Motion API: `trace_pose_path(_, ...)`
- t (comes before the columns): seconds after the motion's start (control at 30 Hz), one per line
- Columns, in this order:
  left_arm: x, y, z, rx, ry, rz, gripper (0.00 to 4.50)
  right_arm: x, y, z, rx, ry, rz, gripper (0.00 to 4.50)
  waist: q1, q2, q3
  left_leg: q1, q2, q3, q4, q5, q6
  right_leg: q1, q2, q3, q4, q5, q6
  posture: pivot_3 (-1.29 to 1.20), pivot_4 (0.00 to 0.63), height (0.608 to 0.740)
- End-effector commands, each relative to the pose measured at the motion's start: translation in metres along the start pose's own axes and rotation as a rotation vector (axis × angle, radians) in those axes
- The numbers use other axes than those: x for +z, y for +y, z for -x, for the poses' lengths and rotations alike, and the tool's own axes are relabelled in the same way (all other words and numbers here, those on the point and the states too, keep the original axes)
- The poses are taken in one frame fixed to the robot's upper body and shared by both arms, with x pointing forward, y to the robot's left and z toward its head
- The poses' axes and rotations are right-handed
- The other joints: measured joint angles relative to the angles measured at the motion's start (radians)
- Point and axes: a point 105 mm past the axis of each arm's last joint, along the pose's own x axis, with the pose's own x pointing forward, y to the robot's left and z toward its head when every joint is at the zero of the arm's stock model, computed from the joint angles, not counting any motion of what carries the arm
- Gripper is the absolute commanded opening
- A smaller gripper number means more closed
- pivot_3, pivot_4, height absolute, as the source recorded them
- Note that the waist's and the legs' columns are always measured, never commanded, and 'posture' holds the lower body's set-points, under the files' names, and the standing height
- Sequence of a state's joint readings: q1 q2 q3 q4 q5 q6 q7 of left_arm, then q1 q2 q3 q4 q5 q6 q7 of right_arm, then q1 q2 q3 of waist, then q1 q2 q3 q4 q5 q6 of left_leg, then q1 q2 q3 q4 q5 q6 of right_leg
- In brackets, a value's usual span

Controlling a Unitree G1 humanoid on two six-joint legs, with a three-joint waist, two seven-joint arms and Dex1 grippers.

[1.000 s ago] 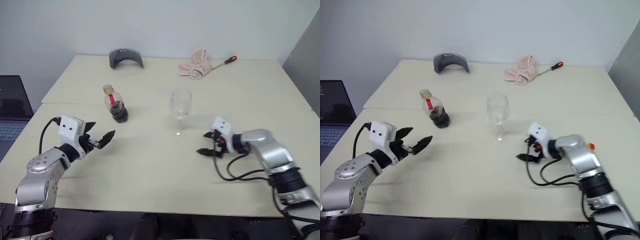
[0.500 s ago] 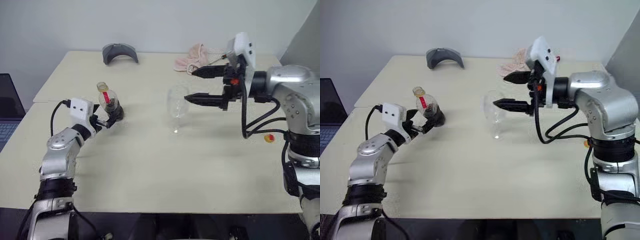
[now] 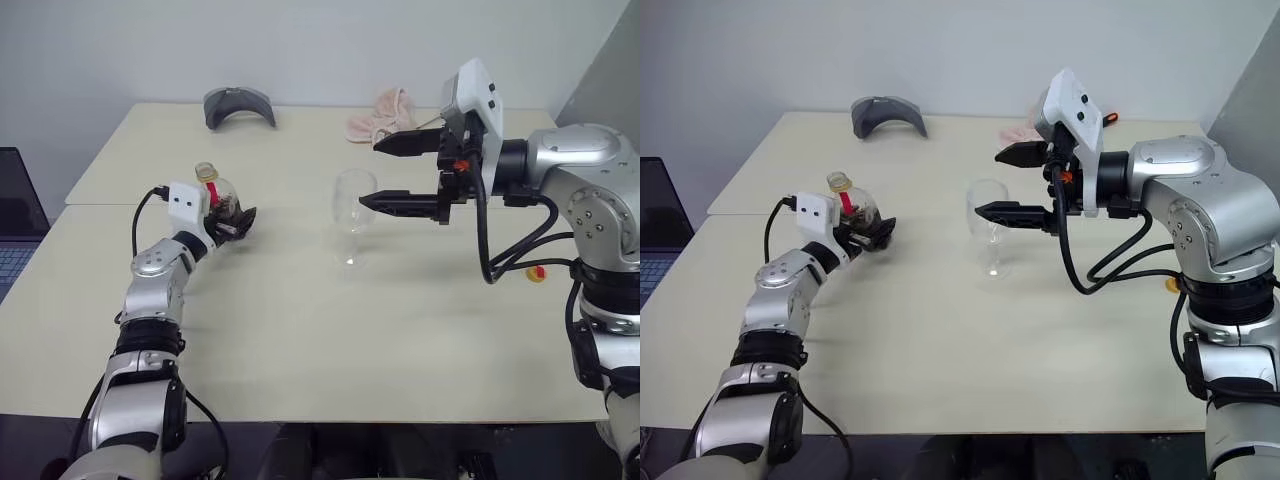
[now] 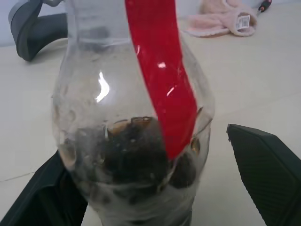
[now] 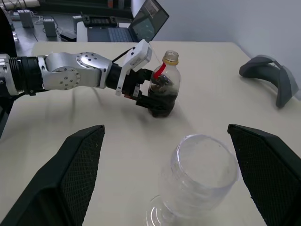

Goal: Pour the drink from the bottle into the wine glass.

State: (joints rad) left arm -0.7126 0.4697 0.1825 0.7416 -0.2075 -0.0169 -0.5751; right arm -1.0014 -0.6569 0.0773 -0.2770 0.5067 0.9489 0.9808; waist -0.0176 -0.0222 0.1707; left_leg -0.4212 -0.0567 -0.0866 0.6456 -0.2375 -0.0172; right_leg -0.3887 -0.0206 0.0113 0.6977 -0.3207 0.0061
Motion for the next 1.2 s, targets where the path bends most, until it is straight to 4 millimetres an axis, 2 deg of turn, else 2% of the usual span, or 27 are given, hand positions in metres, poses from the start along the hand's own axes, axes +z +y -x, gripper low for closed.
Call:
trace_pose_path(0.03,0.011,-0.002,-0.008,-0.005,-0.051,-0.016,4.31,0.009,0.002,0.002,-0.02,-0.003,0.052,4.49,0.0,0.0,0.0,0.0,0.0,0.0,0.0,0.0,0.0,0.0,0.0,0.0,0.001,0.0,0.0,0.0,0.15,0.74)
trace_pose_path(0.13,0.011,-0.004,-0.01,-0.011,-0.066,-0.006,3.65,0.008,0.0,0.004,-0.042,0.007,0.055,4.5,-0.001,0.0,0.0,0.001,0.0,-0.001,0.0,0.0,0.0,0.0,0.0,0.0,0.002,0.001,0.001,0.0,0.15,0.74)
trace_pose_path(0.3,0.011,0.0,-0.009,-0.004,-0.073,-0.016,2.12,0.004,-0.002,0.007,-0.069,0.03,0.049,4.5,0.0,0.0,0.0,0.0,0.0,-0.001,0.0,0.001,0.0,0.0,0.0,0.0,0.001,0.001,0.001,0.0,0.15,0.74)
trace_pose_path(0.37,0.018,0.006,-0.007,0.002,-0.088,-0.026,1.64,-0.001,-0.004,0.012,-0.095,0.044,0.035,4.5,0.0,0.0,0.0,0.0,0.0,-0.001,0.0,0.001,0.0,0.0,0.0,0.0,0.0,0.001,0.001,0.0,0.15,0.74)
trace_pose_path(0.43,0.033,0.01,-0.008,-0.018,-0.111,-0.063,1.34,-0.012,-0.008,0.021,-0.135,0.061,0.005,4.5,0.0,-0.003,0.001,0.0,0.0,-0.001,0.0,0.0,0.0,0.0,0.0,0.0,0.0,0.001,0.001,0.0,0.15,0.74)
trace_pose_path(0.57,0.062,0.006,-0.013,-0.073,-0.13,-0.239,1.19,-0.039,-0.015,0.037,-0.248,0.08,-0.03,4.5,0.0,-0.007,0.004,-0.002,-0.001,-0.001,0.001,0.001,0.0,-0.001,0.0,0.0,0.0,0.001,0.001,0.0,0.15,0.74)
trace_pose_path(0.67,0.094,-0.014,-0.024,-0.159,-0.16,-0.473,1.15,-0.066,-0.007,0.052,-0.331,0.062,-0.078,4.5,0.016,-0.01,0.004,-0.003,-0.001,-0.002,0.001,0.001,0.0,-0.001,0.0,-0.001,0.0,0.001,0.001,0.0,0.15,0.74)
trace_pose_path(0.77,0.117,-0.035,-0.034,-0.221,-0.202,-0.651,1.14,-0.075,0.008,0.053,-0.364,0.025,-0.107,4.5,0.016,-0.01,0.004,-0.005,-0.002,-0.002,0.002,0.001,0.0,-0.001,0.0,-0.002,0.0,0.001,0.001,0.0,0.15,0.74)
trace_pose_path(0.87,0.132,-0.052,-0.042,-0.236,-0.241,-0.874,1.14,-0.076,0.018,0.05,-0.384,0.001,-0.124,4.5,0.014,-0.01,0.005,-0.005,-0.002,-0.001,0.003,0.001,0.0,-0.001,0.0,-0.001,0.001,0.001,0.002,0.0,0.15,0.74)
trace_pose_path(1.03,0.14,-0.072,-0.054,-0.24,-0.289,-1.153,1.13,-0.063,0.021,0.05,-0.407,-0.096,-0.177,4.5,0.002,-0.01,0.005,-0.002,-0.002,0.0,0.002,0.001,0.002,-0.001,0.0,0.001,0.003,0.002,0.003,0.0,0.15,0.74)
trace_pose_path(1.2,0.147,-0.091,-0.062,-0.248,-0.345,-1.218,1.13,-0.055,0.029,0.049,-0.406,-0.128,-0.179,4.5,-0.002,-0.01,0.005,-0.002,-0.002,0.0,0.002,0.002,0.002,-0.001,0.0,0.001,0.004,0.002,0.003,0.0,0.15,0.74)
